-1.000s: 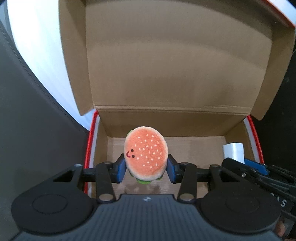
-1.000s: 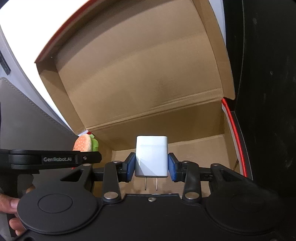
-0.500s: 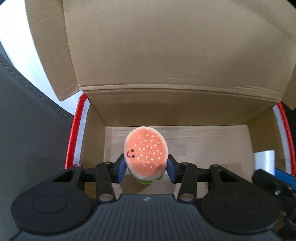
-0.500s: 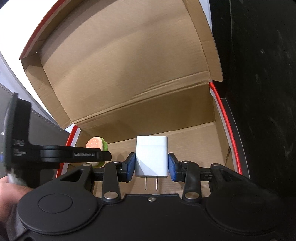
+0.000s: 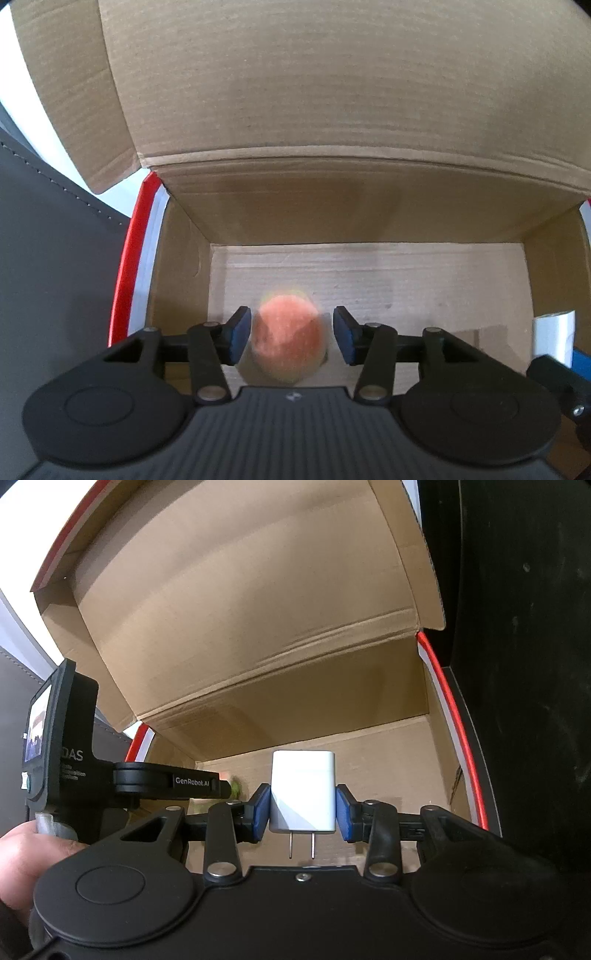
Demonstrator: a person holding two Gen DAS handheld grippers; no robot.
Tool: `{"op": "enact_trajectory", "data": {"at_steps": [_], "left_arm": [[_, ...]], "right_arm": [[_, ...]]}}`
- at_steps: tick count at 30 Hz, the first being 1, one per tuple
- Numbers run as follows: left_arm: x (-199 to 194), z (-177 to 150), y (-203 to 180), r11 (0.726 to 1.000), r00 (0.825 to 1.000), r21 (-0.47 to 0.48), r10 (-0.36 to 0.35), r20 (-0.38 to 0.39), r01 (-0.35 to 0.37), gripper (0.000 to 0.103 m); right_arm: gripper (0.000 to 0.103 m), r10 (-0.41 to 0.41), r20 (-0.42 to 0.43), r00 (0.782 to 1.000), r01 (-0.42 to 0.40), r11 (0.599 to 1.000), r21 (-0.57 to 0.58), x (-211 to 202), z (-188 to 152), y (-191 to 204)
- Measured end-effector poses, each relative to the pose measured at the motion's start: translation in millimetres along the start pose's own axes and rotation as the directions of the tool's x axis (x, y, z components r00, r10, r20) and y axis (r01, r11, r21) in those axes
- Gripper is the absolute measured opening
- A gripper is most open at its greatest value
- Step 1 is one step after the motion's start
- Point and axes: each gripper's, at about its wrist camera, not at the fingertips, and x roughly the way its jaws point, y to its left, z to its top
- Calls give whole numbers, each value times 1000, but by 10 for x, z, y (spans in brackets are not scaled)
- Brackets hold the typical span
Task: Organize objects
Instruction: 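Open the left gripper to drop the hamburger plush into the box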
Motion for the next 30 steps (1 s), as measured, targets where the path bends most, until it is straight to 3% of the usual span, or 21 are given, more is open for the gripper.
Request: {"op": "enact_trajectory", "data": {"at_steps": [6, 23, 30], "left_arm": [[-190, 39, 9, 1000, 1000, 20, -10, 22, 9, 53], [-777, -21, 125, 998, 997, 18, -54, 53, 53, 85], [-831, -51, 246, 1000, 998, 6, -29, 51, 29, 87]], "right_arm": [[37, 4, -5, 1000, -4, 1000, 24, 59, 7, -26], [37, 62, -60, 996, -57, 995, 81, 506, 138, -6], [37, 59, -100, 993, -52, 996, 76, 711, 170, 17]]}}
